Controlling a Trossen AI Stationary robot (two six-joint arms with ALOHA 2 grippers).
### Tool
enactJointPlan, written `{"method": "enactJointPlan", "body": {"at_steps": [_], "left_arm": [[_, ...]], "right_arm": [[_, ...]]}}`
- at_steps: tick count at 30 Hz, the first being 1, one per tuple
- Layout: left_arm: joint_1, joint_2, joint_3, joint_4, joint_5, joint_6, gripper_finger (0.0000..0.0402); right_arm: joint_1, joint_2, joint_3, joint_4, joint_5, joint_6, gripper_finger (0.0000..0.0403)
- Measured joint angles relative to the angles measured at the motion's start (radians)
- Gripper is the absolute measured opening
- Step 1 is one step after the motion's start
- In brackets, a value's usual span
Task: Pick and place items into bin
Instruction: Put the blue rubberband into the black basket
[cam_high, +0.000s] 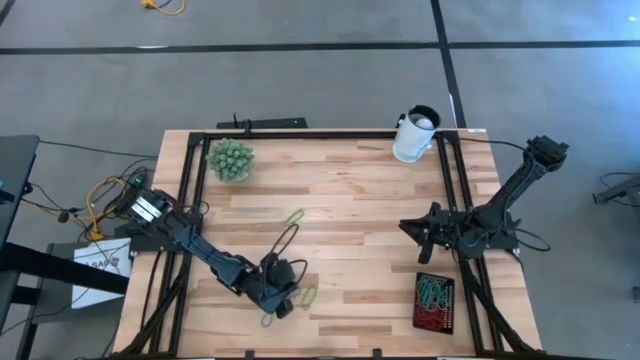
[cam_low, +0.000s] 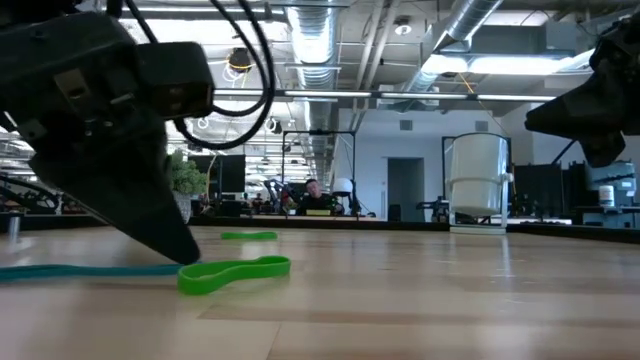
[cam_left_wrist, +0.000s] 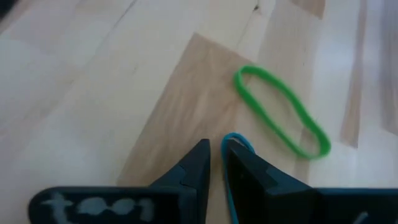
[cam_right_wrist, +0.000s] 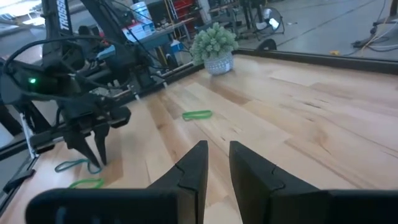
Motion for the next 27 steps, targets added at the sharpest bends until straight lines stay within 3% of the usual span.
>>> {"method": "enactJointPlan", "body": {"at_steps": [15, 22, 27], "left_arm": [[-0.026, 0.058, 0.235, -0.442, -0.03, 0.096, 0.0045], [-0.025, 0.056, 0.235, -0.469, -0.026, 0.062, 0.0043], [-0.025, 0.056, 0.232, -0.442, -0.044, 0.129, 0.0006]], "right_arm": [[0.0, 0.0, 0.0, -0.005, -0.006, -0.001, 0.006], [0.001, 0.0, 0.0, -0.005, -0.027, 0.02, 0.006], [0.0, 0.0, 0.0, -0.006, -0.026, 0.024, 0.006]]}}
